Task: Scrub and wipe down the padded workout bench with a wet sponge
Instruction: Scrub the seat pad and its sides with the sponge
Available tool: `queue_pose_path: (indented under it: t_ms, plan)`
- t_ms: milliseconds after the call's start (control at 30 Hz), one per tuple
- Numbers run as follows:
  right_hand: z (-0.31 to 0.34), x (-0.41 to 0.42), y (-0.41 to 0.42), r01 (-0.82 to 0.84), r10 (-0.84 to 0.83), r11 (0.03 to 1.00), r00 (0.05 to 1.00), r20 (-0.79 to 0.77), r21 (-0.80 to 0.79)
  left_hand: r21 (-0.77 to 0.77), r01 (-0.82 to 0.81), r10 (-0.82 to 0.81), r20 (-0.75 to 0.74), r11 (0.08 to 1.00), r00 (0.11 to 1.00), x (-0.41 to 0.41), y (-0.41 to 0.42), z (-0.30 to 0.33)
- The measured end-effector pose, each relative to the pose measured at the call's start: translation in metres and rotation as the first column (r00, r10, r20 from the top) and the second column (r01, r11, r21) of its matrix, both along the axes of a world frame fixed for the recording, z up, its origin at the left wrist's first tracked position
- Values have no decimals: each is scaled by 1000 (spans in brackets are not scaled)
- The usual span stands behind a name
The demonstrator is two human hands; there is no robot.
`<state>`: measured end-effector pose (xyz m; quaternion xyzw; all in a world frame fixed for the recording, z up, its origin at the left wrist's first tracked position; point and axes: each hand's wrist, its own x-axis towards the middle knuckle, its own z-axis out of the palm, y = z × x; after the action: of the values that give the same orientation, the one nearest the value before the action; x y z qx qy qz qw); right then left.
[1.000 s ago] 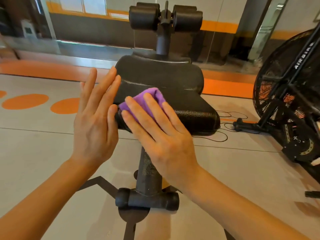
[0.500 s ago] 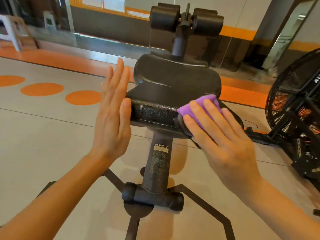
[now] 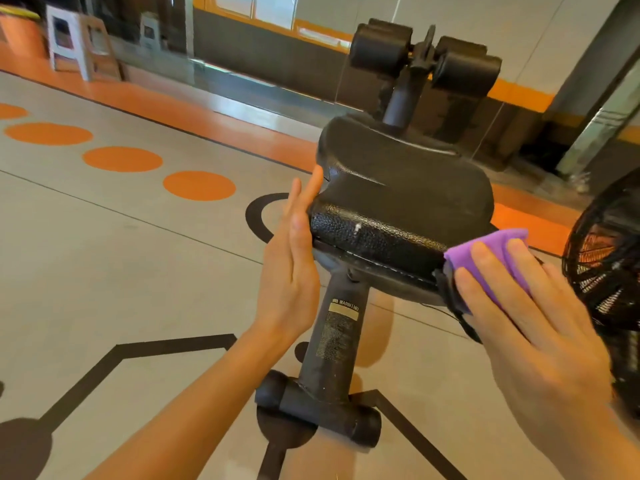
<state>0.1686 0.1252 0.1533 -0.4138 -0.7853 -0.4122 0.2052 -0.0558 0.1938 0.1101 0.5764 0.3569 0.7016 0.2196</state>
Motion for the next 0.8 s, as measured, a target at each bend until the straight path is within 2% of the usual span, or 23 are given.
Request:
queue_pose_path:
  t_ms: [100, 200, 267, 333, 433, 533, 600, 700, 800]
  plan:
    - [1, -46, 16, -63, 67, 997, 991, -113, 43, 1, 18, -18, 11, 1000, 1000, 1, 1, -1]
    - [5, -101, 35, -193, 193, 981, 980, -44, 19, -16, 47, -46, 42, 999, 998, 1, 1, -3]
    - [7, -89, 37, -171, 170, 985, 983, 68, 2, -25, 74, -72, 52, 997, 996, -1, 0, -2]
    - [3, -47, 25, -97, 95, 995, 989, 109, 9, -22, 76, -75, 39, 997, 996, -3, -1, 0]
    - [-1, -17, 6, -20, 23, 999, 997, 76, -32, -18, 42, -42, 17, 999, 999, -3, -2, 3]
    - [2, -78, 25, -61, 61, 998, 998, 7, 12, -17, 78, -77, 25, 997, 997, -3, -2, 1]
    - [10, -107, 35, -139, 139, 990, 990, 24, -26, -22, 71, -71, 14, 997, 997, -5, -2, 0]
    - [11, -69, 32, -119, 124, 992, 986, 115, -49, -20, 93, -93, -7, 995, 996, -8, -2, 2]
    - [5, -29, 12, -57, 61, 998, 994, 89, -40, -23, 55, -56, -32, 998, 998, -8, -4, 5]
